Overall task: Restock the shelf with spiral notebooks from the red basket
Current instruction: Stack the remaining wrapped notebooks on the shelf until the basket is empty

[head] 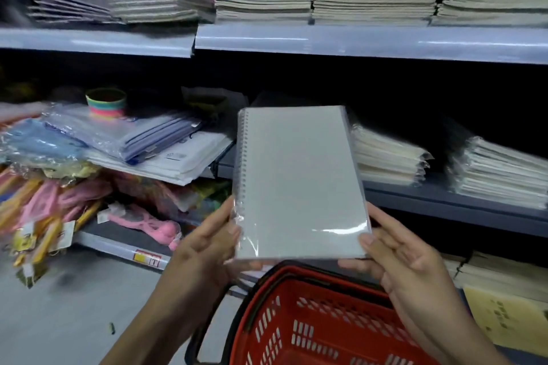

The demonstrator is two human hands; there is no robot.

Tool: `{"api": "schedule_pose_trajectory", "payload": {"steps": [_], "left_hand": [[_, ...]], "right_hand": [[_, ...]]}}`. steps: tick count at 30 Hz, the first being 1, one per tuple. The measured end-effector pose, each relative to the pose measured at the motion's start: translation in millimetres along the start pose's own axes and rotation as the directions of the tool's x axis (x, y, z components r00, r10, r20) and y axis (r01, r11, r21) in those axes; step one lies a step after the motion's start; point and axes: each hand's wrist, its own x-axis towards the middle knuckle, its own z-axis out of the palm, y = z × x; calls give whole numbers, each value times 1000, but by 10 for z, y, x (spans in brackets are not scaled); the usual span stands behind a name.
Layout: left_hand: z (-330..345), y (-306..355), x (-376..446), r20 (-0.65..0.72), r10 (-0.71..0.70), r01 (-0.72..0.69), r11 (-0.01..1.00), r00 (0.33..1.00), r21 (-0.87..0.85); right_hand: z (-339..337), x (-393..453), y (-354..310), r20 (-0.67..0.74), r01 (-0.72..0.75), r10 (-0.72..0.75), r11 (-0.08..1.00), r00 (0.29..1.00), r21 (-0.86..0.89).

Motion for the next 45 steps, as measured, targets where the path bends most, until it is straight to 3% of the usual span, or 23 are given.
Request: {"api": "schedule_pose_trajectory", "payload": {"steps": [8,12,20,29,36,42,45], "left_hand": [[100,411,1194,-162,113,-113,994,980,7],[61,473,1472,-236,171,-172,985,957,18],[133,308,1337,-276,407,-290,878,871,381],[143,304,1883,-280,522,-313,777,806,547],[169,224,2105,-213,498,-296,753,841,588],[219,239,1793,-138,468,-280,712,873,644],[279,213,1503,-155,427,-247,742,891,623]], "right_hand": [[361,1123,-54,-3,-115,118,972,993,206],[480,1414,17,-61,-62,78,969,995,241],[405,1325,159,-170,140,-148,988,974,-58],[686,1855,290,-307,223,-246,969,919,-109],[743,2123,293,-300,229,-289,948,909,-221],[571,1859,206,-183,239,-326,894,928,-378],[408,1493,78,-111,219,-291,877,950,-428]]}}
